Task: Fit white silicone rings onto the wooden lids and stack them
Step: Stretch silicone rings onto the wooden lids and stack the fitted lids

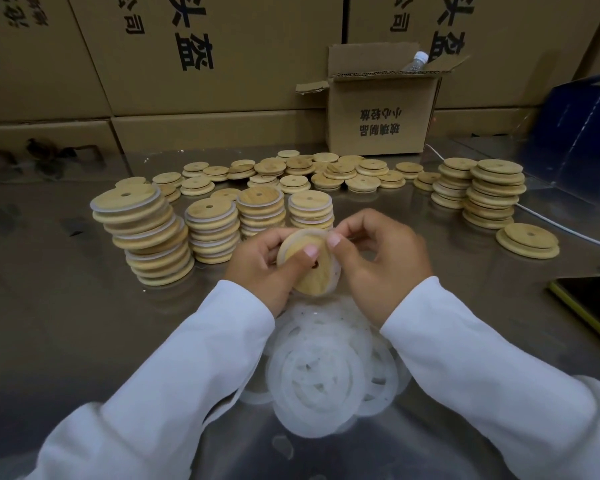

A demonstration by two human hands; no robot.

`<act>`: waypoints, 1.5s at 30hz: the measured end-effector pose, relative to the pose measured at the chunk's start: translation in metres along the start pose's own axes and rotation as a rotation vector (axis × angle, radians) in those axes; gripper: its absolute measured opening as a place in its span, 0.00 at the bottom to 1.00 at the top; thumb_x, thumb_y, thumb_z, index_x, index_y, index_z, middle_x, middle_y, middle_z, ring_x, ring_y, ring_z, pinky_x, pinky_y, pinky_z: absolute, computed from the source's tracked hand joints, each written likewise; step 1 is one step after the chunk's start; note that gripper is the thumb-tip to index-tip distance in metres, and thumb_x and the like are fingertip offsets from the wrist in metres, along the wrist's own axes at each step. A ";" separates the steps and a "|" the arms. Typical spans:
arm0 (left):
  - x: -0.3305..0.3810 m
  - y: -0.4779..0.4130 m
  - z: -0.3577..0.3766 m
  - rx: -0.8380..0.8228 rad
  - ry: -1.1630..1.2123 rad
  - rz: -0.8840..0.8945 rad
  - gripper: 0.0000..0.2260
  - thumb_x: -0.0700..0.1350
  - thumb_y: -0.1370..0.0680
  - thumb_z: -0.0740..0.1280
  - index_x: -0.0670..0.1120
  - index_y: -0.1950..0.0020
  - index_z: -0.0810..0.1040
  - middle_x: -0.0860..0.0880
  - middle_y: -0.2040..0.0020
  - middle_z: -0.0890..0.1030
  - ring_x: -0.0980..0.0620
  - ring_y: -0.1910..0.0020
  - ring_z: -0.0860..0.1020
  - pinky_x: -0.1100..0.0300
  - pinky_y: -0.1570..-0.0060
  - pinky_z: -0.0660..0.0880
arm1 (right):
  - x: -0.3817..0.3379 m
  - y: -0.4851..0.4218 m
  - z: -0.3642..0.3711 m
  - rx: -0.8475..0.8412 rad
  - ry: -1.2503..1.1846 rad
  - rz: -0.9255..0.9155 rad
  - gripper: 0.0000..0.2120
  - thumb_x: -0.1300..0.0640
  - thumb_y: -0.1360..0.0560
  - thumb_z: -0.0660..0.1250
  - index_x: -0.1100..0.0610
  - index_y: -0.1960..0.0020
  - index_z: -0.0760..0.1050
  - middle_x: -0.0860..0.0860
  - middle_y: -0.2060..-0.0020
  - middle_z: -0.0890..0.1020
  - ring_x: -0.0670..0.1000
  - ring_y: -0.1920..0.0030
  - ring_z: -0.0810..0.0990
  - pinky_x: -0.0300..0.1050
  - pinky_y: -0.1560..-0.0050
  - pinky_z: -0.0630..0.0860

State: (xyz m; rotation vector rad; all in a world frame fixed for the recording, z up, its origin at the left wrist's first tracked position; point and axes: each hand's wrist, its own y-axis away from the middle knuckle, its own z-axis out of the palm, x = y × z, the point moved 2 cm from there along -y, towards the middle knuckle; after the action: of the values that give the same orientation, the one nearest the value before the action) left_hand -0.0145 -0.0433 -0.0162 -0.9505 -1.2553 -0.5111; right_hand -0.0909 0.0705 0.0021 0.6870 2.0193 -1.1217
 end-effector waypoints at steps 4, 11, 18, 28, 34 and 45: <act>0.005 -0.001 -0.002 -0.005 -0.047 0.013 0.05 0.36 0.27 0.68 0.47 0.57 0.78 0.50 0.64 0.82 0.55 0.64 0.80 0.64 0.64 0.77 | 0.001 -0.006 -0.002 -0.025 -0.045 0.078 0.09 0.57 0.27 0.68 0.49 0.65 0.74 0.43 0.59 0.80 0.46 0.58 0.80 0.44 0.52 0.77; 0.013 -0.005 -0.008 -0.017 -0.022 0.026 0.05 0.43 0.32 0.72 0.50 0.58 0.79 0.51 0.64 0.83 0.52 0.61 0.81 0.53 0.58 0.78 | -0.006 -0.011 -0.011 -0.023 -0.070 0.079 0.08 0.58 0.28 0.69 0.49 0.65 0.76 0.45 0.54 0.78 0.50 0.53 0.79 0.44 0.49 0.75; 0.006 -0.001 -0.006 0.052 0.016 -0.026 0.06 0.38 0.29 0.71 0.49 0.58 0.80 0.50 0.65 0.83 0.52 0.64 0.81 0.57 0.64 0.78 | -0.003 0.000 -0.005 -0.036 -0.108 0.070 0.06 0.58 0.29 0.69 0.49 0.63 0.76 0.44 0.64 0.80 0.47 0.59 0.80 0.43 0.53 0.77; 0.002 -0.001 -0.001 0.056 0.065 -0.072 0.05 0.36 0.28 0.68 0.46 0.56 0.80 0.48 0.65 0.84 0.51 0.64 0.82 0.57 0.62 0.80 | -0.003 0.005 -0.003 0.022 0.050 -0.043 0.06 0.56 0.29 0.68 0.49 0.63 0.75 0.41 0.66 0.80 0.39 0.61 0.78 0.32 0.61 0.74; 0.004 -0.002 -0.003 0.026 -0.079 0.013 0.09 0.36 0.28 0.68 0.50 0.57 0.80 0.52 0.66 0.83 0.56 0.64 0.81 0.65 0.62 0.77 | -0.001 0.001 -0.001 -0.032 -0.026 0.057 0.08 0.59 0.30 0.70 0.51 0.67 0.75 0.45 0.69 0.80 0.45 0.65 0.79 0.38 0.60 0.76; 0.003 -0.005 -0.011 0.087 0.018 -0.051 0.08 0.37 0.27 0.67 0.51 0.56 0.80 0.52 0.64 0.84 0.53 0.62 0.81 0.55 0.59 0.78 | 0.000 -0.004 -0.005 -0.075 -0.083 0.074 0.07 0.59 0.30 0.71 0.52 0.66 0.77 0.47 0.66 0.82 0.50 0.62 0.81 0.48 0.54 0.78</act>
State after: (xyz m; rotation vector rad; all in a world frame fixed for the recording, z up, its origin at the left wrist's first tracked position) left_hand -0.0113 -0.0548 -0.0123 -0.8409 -1.2777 -0.5005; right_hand -0.0954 0.0730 0.0064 0.6609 1.9398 -1.0100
